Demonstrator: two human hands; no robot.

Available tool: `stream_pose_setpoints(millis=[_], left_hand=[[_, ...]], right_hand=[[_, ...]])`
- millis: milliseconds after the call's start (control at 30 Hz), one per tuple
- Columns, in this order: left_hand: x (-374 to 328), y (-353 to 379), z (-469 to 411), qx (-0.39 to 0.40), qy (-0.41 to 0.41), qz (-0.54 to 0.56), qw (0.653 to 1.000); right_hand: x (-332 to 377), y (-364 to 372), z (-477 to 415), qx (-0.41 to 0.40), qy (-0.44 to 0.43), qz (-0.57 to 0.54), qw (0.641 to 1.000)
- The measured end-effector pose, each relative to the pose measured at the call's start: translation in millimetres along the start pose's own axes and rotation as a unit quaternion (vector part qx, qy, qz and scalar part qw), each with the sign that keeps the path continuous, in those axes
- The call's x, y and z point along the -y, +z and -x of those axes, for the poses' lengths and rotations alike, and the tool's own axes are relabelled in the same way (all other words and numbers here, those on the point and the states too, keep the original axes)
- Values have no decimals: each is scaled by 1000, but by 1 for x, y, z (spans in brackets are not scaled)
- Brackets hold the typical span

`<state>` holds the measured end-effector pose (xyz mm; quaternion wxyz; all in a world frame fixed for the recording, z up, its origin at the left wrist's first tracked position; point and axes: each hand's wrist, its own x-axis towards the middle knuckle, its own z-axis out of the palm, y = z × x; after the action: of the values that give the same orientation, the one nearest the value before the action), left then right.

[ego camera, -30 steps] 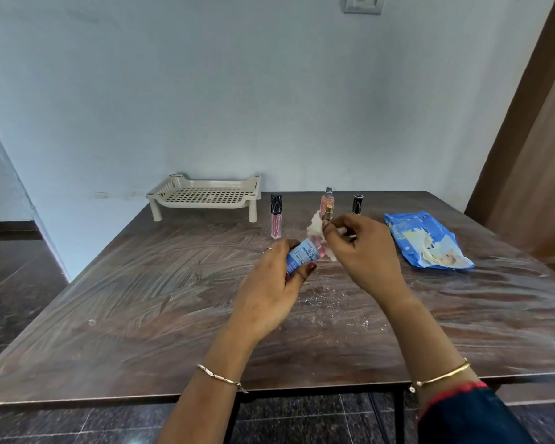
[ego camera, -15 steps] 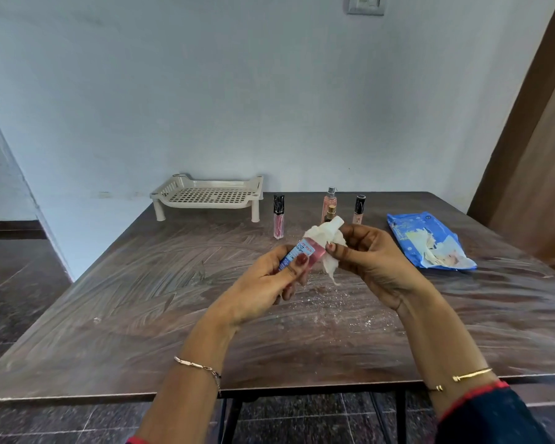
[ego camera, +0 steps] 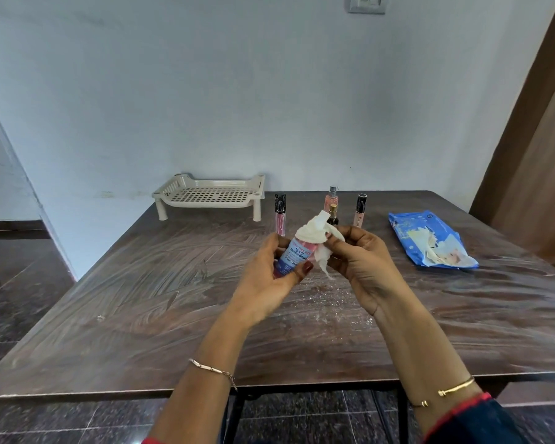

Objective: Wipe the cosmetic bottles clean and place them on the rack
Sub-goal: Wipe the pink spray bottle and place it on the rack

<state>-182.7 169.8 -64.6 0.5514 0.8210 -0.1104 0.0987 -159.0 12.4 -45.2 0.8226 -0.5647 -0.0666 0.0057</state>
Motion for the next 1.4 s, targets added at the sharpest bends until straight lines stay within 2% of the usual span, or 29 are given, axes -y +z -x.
stream_pose_setpoints(millis=[200,267,333,400,467,500,533,733,900,1033,1100,1267,1400], left_hand=[[7,-8,1,-18,16,-47,999],[12,-9,3,-30,29,-74,996],[14,-7,5,-44,28,-100,994],[15,-5,5,-48,15,-98,994],[16,-5,5,-46,9,-81,996],[16,-6,5,-42,7,-71,997],[15,-6,6,-35,4,-54,998],[16,-11,15,53,-33,118,991],[13,-17,21,123,-49,175,975],[11,-15,23,131,-83,272,950],[12,-11,21,124,-100,307,938],[13,4,18,103,-119,300,941],[11,12,15,76,-128,325,934]], right_hand=[[10,-8,-3,53,28,-9,998],[16,-10,-1,80,11,45,996],[23,-10,2,99,-31,145,984],[24,-8,4,105,-110,295,943],[22,-8,3,99,-197,454,863],[19,-9,1,96,-224,490,837],[18,-8,1,98,-237,489,834],[23,-13,1,133,-183,298,927],[20,-15,1,135,-179,219,950],[17,-16,-2,122,-153,151,969],[13,-14,-4,89,-151,121,977],[9,-3,-11,-63,-192,173,964],[8,7,-11,-107,-221,280,928]])
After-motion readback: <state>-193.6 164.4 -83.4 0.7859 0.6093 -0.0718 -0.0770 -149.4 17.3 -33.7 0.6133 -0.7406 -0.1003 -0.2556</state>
